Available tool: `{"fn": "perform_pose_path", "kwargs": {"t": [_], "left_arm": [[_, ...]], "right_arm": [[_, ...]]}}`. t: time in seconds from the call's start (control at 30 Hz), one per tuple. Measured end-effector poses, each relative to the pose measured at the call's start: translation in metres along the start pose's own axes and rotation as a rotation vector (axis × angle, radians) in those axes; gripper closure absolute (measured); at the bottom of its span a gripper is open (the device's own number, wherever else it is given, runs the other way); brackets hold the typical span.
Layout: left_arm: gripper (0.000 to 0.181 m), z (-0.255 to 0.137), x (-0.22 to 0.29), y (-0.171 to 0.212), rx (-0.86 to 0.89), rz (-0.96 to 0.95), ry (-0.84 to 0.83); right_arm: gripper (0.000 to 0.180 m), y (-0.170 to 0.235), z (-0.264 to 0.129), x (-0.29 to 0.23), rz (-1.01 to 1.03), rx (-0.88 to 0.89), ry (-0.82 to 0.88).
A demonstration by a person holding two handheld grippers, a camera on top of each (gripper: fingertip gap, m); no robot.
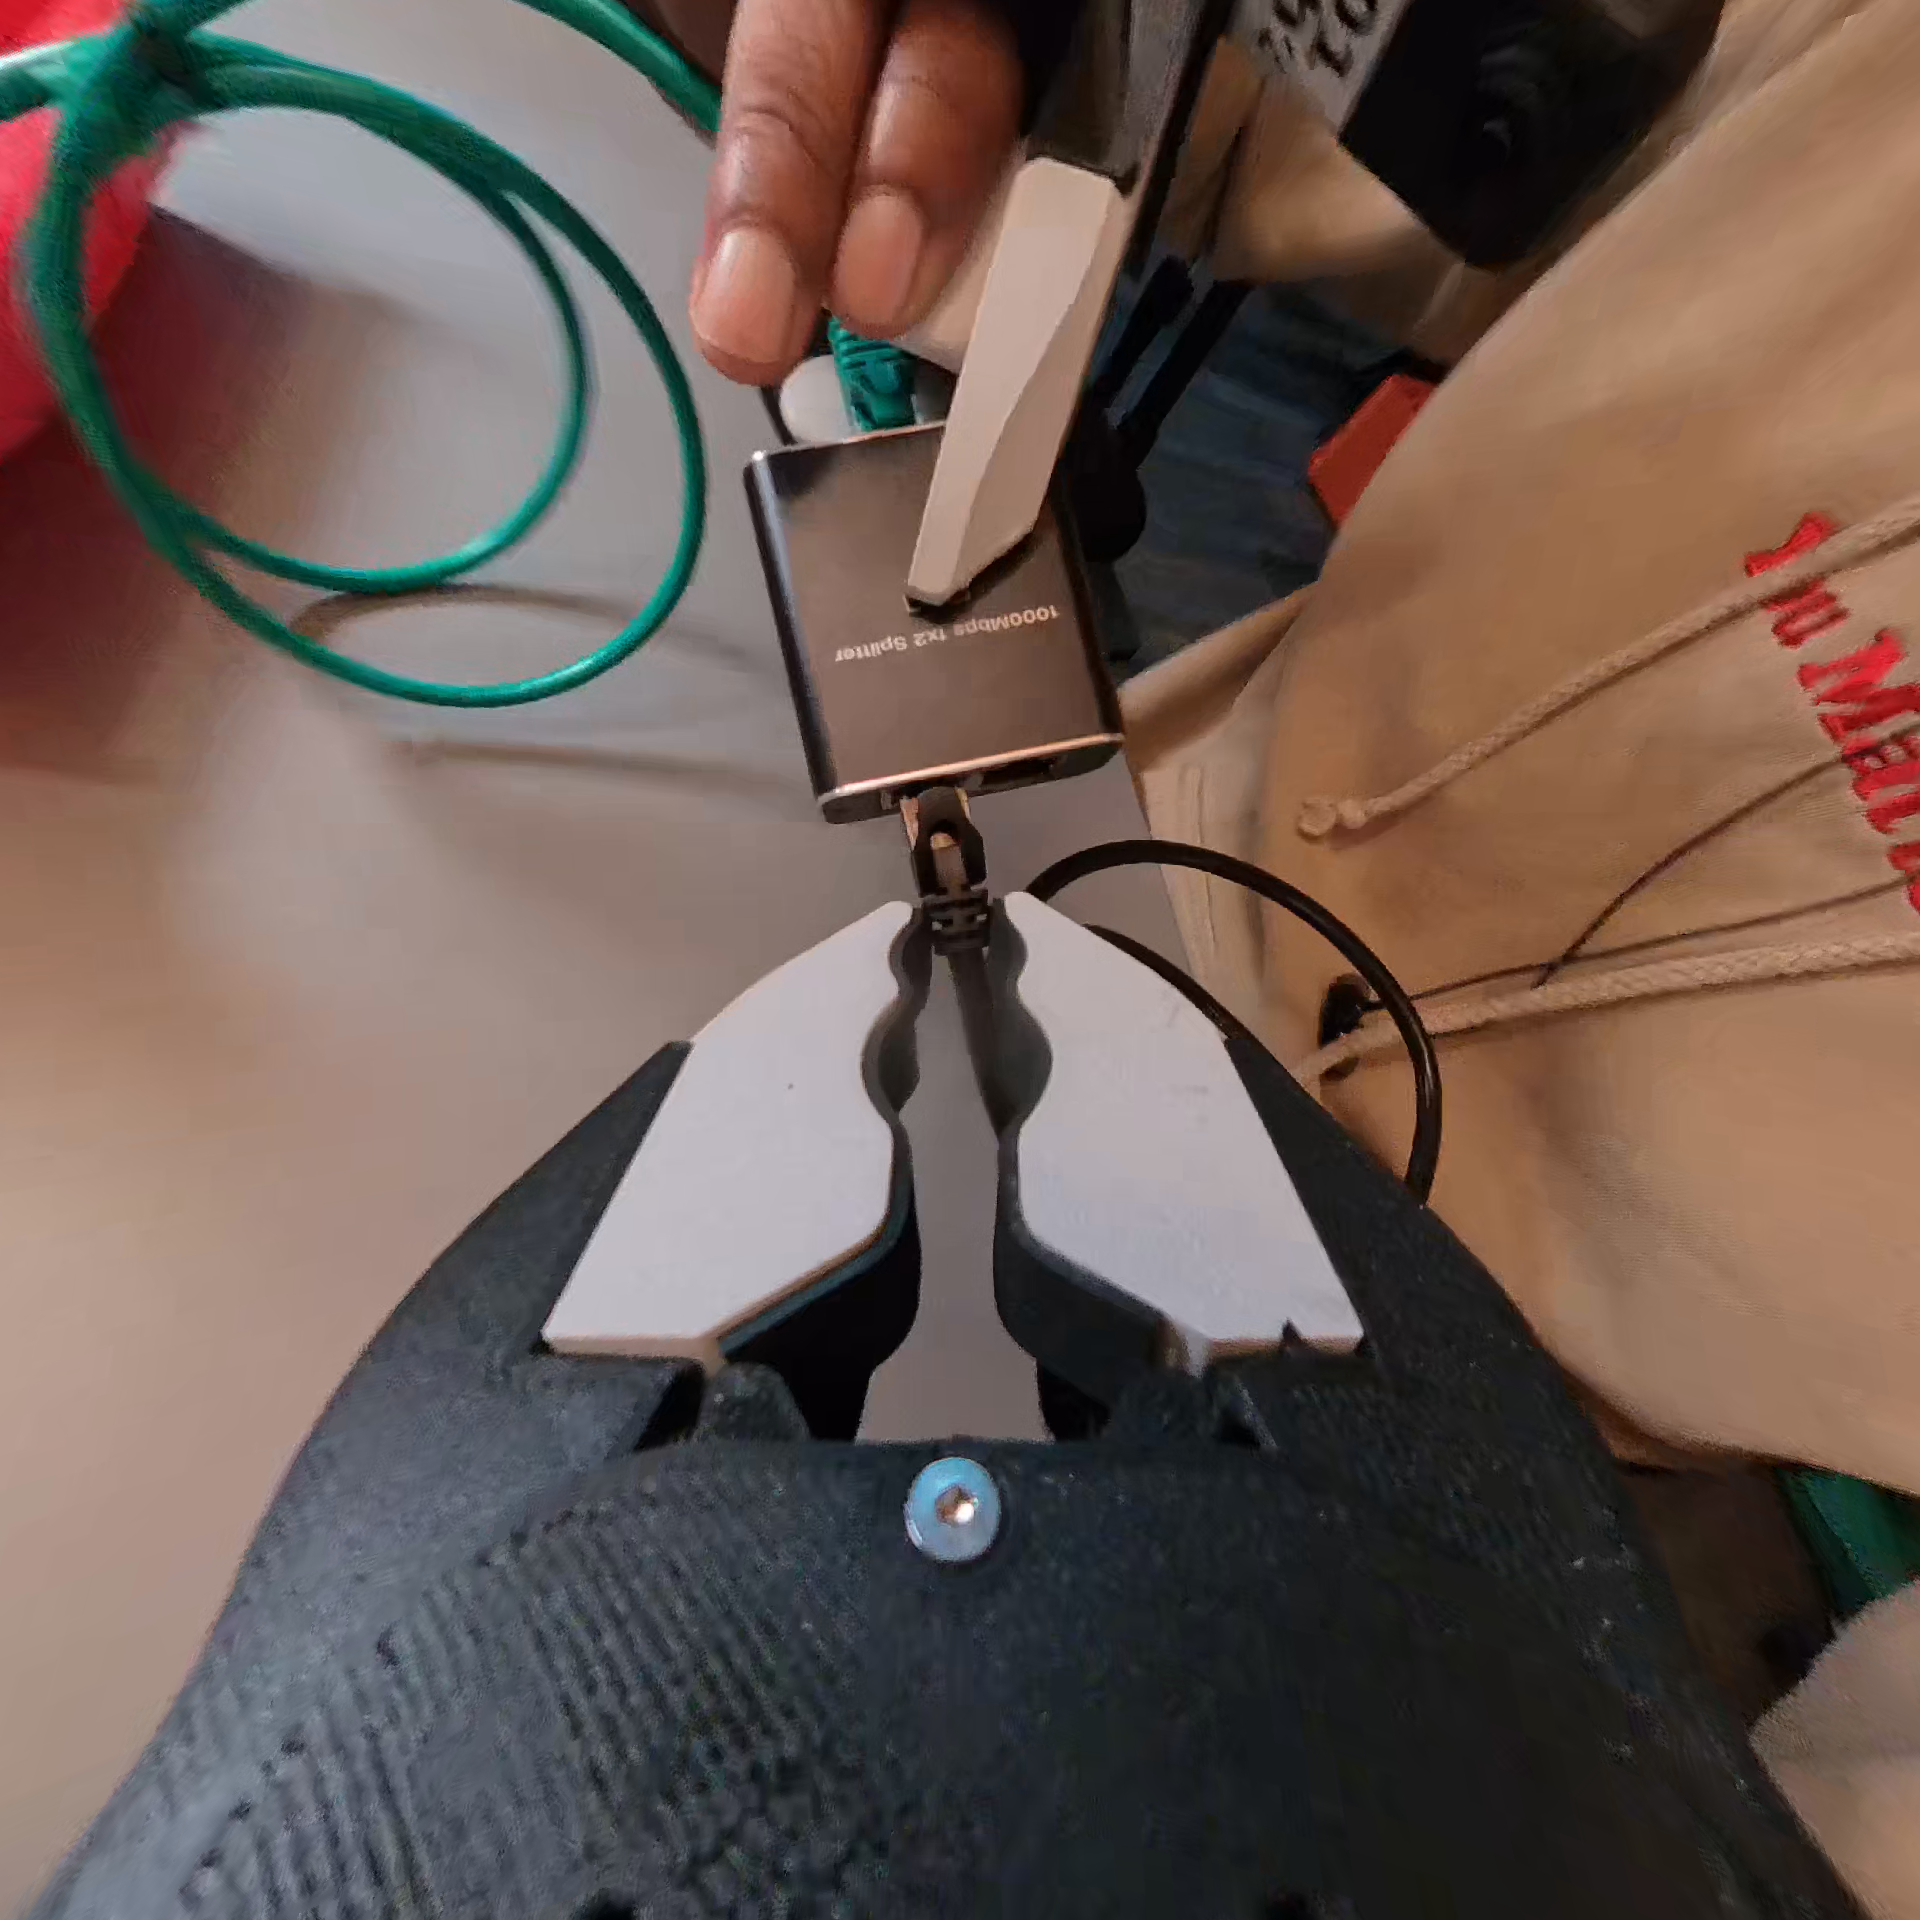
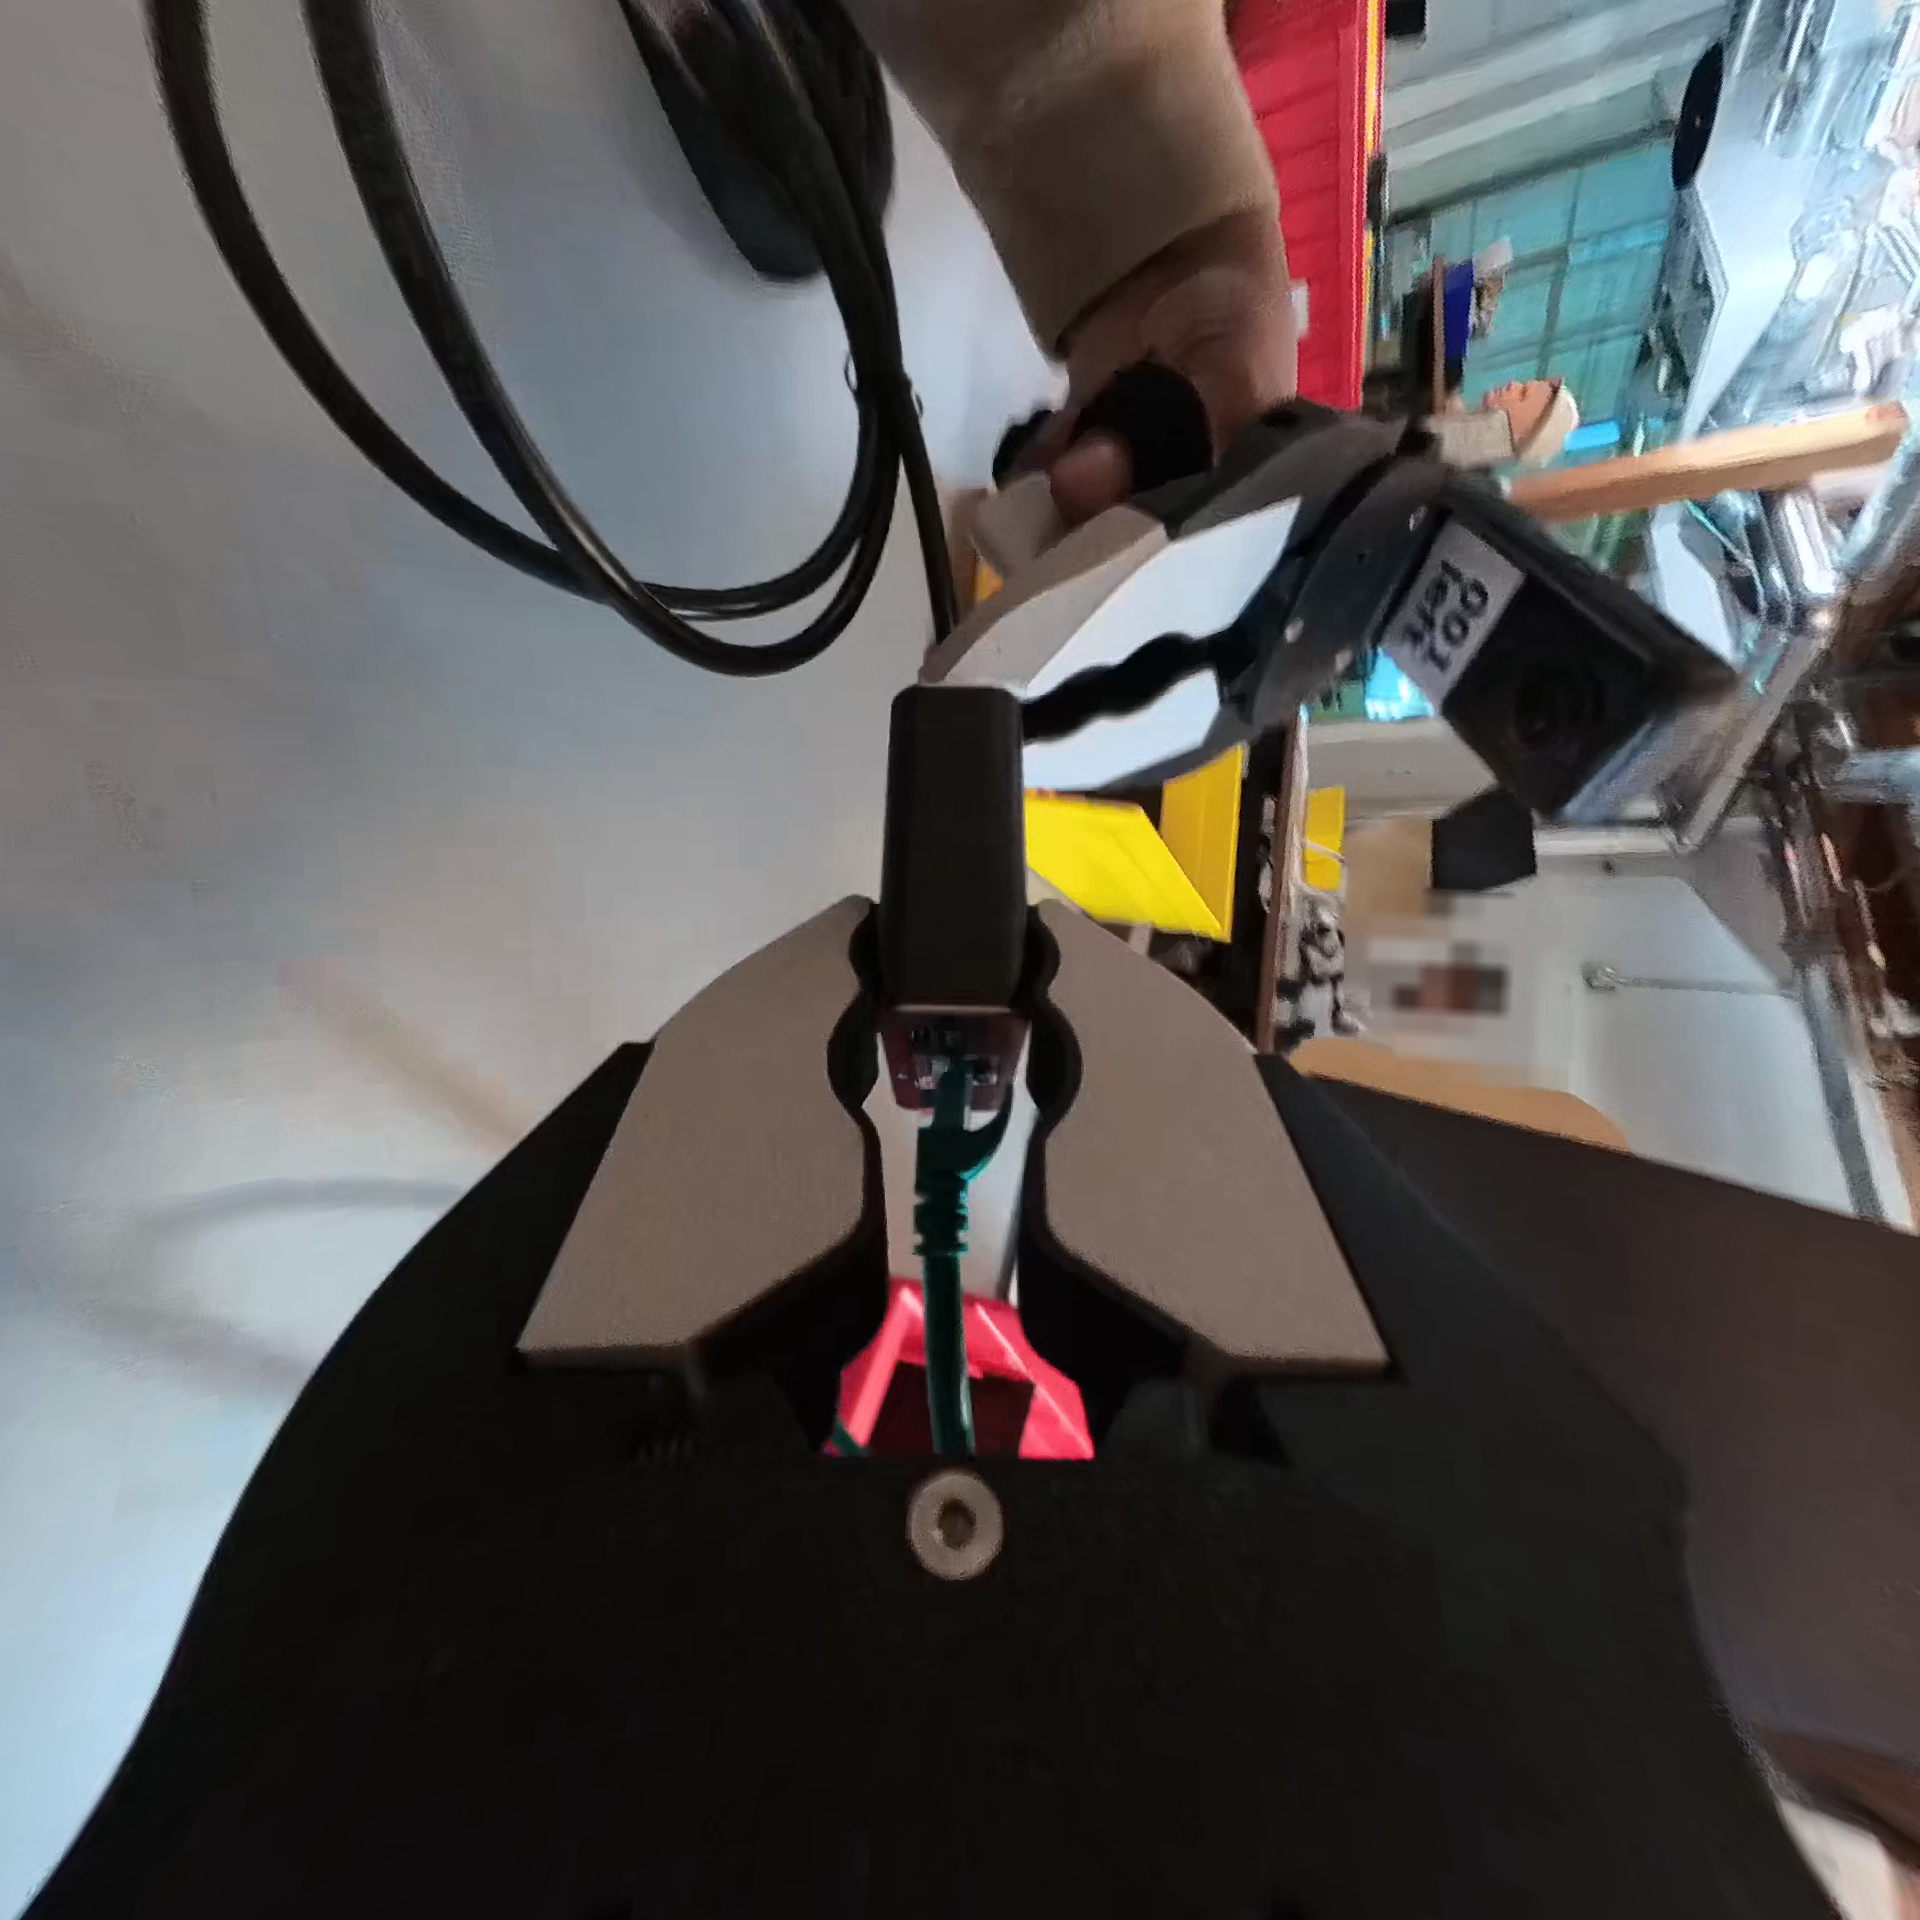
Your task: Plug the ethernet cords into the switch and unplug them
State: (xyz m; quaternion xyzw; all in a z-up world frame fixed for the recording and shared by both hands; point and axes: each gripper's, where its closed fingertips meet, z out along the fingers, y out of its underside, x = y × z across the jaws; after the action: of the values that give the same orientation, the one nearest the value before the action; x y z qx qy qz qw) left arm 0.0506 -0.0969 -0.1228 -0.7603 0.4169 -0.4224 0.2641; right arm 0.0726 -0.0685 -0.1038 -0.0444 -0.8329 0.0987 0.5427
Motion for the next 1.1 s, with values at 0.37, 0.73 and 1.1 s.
{"fn": "perform_pose_path", "kwargs": {"t": [0.37,0.73,1.1], "left_arm": [[0.17,-0.041,-0.044,-0.009,0.213,-0.216,-0.196],[0.15,-0.198,-0.076,-0.012,0.418,-0.104,-0.805],[0.149,-0.221,-0.177,0.09,0.058,-0.47,-0.974]], "right_arm": [[0.15,0.055,0.04,0.03,0.13,-0.347,0.268],[0.152,0.076,0.029,0.042,0.145,-0.382,0.372],[0.152,0.09,0.024,0.044,0.166,-0.392,0.408]]}}
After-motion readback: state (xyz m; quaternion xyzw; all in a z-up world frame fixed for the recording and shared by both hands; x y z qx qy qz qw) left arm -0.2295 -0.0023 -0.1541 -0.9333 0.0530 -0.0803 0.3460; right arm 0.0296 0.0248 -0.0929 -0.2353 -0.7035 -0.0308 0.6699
